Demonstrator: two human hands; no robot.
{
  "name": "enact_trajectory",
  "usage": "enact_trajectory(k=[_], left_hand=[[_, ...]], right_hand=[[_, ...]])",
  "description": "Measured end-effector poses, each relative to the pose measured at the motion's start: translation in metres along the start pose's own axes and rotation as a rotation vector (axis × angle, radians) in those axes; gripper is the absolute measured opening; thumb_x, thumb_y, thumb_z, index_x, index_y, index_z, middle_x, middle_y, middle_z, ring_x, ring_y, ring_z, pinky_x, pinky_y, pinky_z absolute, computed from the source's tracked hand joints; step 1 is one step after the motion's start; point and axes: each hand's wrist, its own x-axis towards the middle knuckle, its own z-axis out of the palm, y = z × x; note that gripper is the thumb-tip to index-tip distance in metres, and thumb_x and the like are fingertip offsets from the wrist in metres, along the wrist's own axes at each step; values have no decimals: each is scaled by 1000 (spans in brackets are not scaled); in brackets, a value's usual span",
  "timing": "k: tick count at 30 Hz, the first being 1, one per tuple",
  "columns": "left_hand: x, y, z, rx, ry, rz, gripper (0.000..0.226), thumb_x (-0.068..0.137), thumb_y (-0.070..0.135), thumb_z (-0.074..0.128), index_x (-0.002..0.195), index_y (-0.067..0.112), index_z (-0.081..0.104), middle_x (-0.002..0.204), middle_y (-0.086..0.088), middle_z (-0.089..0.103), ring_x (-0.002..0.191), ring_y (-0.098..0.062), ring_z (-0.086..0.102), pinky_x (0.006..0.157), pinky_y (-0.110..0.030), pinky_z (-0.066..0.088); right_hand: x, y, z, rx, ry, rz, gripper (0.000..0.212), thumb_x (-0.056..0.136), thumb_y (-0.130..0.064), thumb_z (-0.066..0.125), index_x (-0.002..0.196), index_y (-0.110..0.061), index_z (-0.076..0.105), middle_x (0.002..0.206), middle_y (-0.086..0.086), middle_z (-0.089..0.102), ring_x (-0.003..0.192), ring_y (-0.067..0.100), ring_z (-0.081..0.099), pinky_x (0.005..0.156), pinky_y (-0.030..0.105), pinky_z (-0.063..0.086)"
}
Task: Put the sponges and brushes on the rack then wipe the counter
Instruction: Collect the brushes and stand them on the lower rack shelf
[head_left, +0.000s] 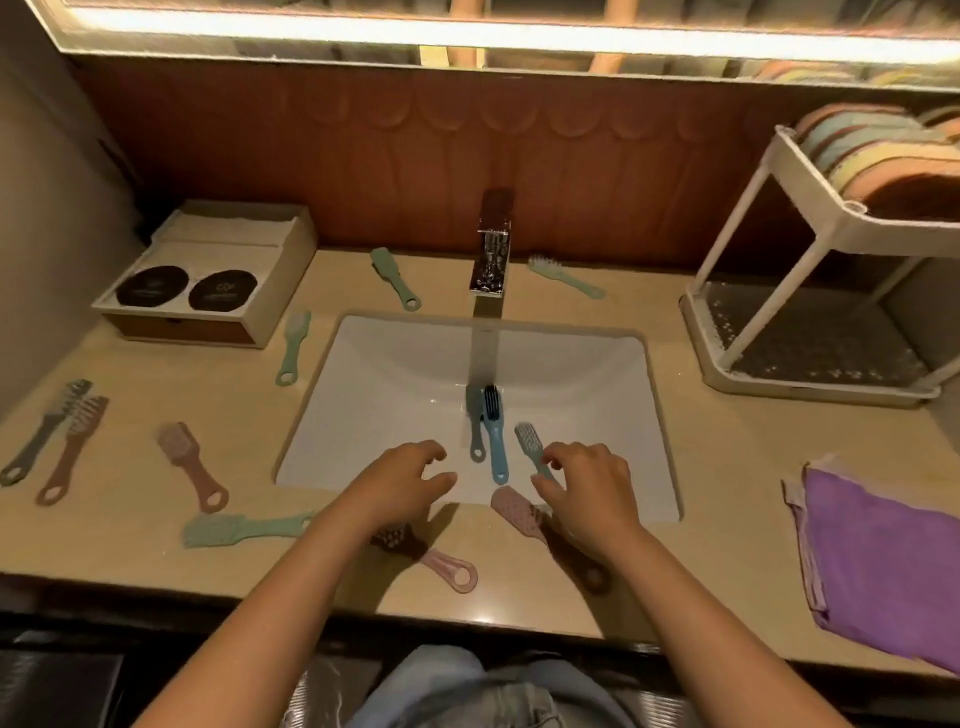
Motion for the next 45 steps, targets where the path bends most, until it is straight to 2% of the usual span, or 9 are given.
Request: enact_trajectory(k=[3, 6, 11, 18, 26, 34, 40, 42, 45], left_hand=[[-12, -29, 21, 28, 61, -113, 56, 91, 39, 54, 140, 20, 37, 145, -5, 39, 128, -24, 40, 106, -40, 37], [-23, -53, 37, 64, 185, -205, 71, 86, 46, 58, 144, 20, 27, 148, -5, 31, 133, -25, 30, 107, -38, 30], [-28, -72, 48, 98, 273, -281, 87, 78, 61, 58, 145, 17, 24, 145, -7, 34, 131, -27, 32, 104, -39, 30], [-23, -74, 47, 125, 288, -274, 67, 77, 59, 61, 126, 17, 45, 124, -6, 53, 116, -26, 46, 92, -36, 36], [-17, -74, 45, 28, 241, -304, 58, 74, 53, 68, 112, 13, 50, 115, -8, 53, 110, -26, 46, 89, -36, 39], [-18, -74, 42, 120, 184, -285, 60, 73, 63, 63, 101, 11, 49, 105, -8, 54, 102, -26, 49, 80, -36, 40], [-21, -66, 39, -331, 340, -183, 39, 83, 37, 67, 94, 12, 39, 81, -3, 57, 64, -16, 51, 49, -27, 34], [-20, -60, 35, -474, 347, -151, 32, 85, 30, 65, 99, 13, 43, 78, -3, 57, 63, -15, 52, 48, -22, 33], [-19, -50, 28, -791, 357, -135, 26, 85, 20, 66, 105, 11, 51, 83, -7, 60, 68, -18, 59, 58, -22, 48]], right_hand=[[-9, -4, 24, -5, -51, 33, 43, 93, -44, 47, 130, -23, 50, 125, 2, 59, 111, 23, 51, 89, 34, 38], [-18, -9, 44, -12, -67, 78, 47, 95, -46, 39, 134, -21, 45, 128, 5, 54, 114, 26, 47, 89, 36, 37], [-27, -15, 62, -90, -50, 89, 41, 93, -43, 43, 127, -20, 48, 126, 4, 53, 116, 25, 44, 91, 36, 35], [-28, -13, 66, -100, 17, 78, 35, 95, -38, 43, 123, -21, 53, 122, 3, 59, 114, 24, 46, 90, 34, 35], [-29, -15, 65, 51, 89, 87, 38, 93, -32, 50, 130, -20, 52, 123, 5, 59, 116, 26, 47, 93, 35, 34], [-38, -18, 69, 79, 69, 51, 38, 93, -33, 49, 129, -21, 51, 123, 3, 58, 116, 24, 47, 93, 34, 33], [-38, -20, 60, 196, 98, 36, 39, 94, -29, 50, 132, -20, 49, 121, 3, 57, 111, 23, 53, 93, 35, 37], [-37, -21, 57, 261, 114, 45, 41, 94, -28, 52, 133, -19, 49, 122, 4, 57, 107, 24, 56, 87, 38, 46], [-34, -18, 48, 382, 143, 63, 41, 94, -26, 51, 135, -21, 47, 123, 2, 53, 105, 20, 55, 81, 36, 50]])
